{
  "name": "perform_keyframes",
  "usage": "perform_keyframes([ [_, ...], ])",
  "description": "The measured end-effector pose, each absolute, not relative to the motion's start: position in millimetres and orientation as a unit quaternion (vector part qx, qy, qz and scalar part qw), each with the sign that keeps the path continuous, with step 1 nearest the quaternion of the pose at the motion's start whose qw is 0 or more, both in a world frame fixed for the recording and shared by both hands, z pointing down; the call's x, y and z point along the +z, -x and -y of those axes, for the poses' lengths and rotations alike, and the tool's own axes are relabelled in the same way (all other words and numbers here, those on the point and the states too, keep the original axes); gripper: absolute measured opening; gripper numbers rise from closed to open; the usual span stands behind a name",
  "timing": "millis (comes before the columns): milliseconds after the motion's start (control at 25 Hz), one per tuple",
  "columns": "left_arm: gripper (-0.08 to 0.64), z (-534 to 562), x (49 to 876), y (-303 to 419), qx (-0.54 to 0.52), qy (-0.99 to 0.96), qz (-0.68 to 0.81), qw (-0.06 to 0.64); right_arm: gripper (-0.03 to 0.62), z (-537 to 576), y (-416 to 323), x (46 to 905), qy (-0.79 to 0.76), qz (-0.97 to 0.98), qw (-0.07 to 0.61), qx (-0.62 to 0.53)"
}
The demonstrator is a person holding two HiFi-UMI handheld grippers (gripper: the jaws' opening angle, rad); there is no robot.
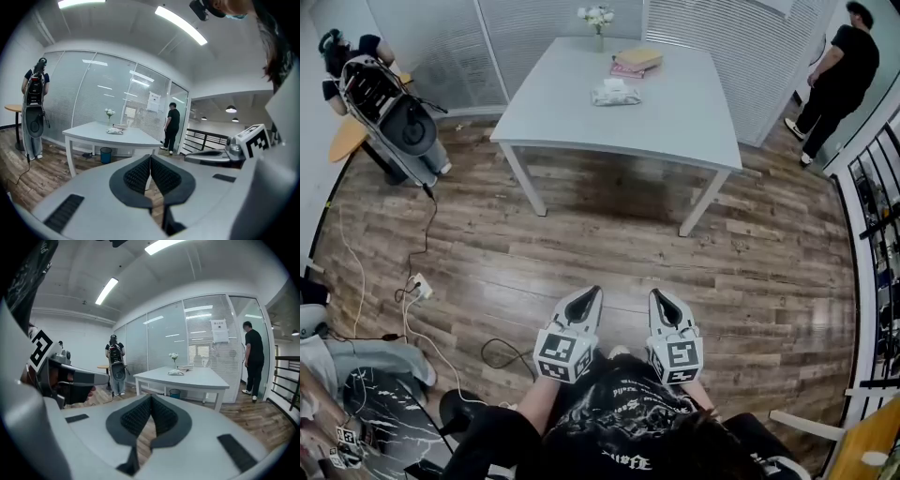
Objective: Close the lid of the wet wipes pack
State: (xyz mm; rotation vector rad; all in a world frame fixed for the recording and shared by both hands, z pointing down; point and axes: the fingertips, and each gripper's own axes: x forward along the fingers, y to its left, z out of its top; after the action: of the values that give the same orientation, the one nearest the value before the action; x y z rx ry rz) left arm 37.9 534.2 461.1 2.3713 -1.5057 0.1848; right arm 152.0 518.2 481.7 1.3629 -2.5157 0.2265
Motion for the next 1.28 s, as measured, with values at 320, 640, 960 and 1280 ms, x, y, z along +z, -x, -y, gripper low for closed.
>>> perform_keyframes([
  [320, 0.008, -517.6, 472.0, -45.5, 0.068, -0.825, 0.535, 0.171, -0.002, -504.2, -170.3, 492.8, -0.478, 0.862, 0.140, 0.095],
  [640, 0.008, -462.8, 481.1, -47.9, 0.066, -0.833, 0.521, 0.172, -0.002, -462.1, -174.2, 506.8, -0.489, 0.853, 0.152, 0.103],
  [960, 0.008, -377.2, 471.1, -31.3, 0.064, -0.853, 0.494, 0.155, -0.002, -381.9, -148.0, 500.1, -0.500, 0.847, 0.148, 0.105],
  [1280, 0.008, -300.7, 473.1, 10.6, 0.072, -0.872, 0.457, 0.162, -0.002, -311.8, -89.9, 498.7, -0.497, 0.848, 0.153, 0.104],
])
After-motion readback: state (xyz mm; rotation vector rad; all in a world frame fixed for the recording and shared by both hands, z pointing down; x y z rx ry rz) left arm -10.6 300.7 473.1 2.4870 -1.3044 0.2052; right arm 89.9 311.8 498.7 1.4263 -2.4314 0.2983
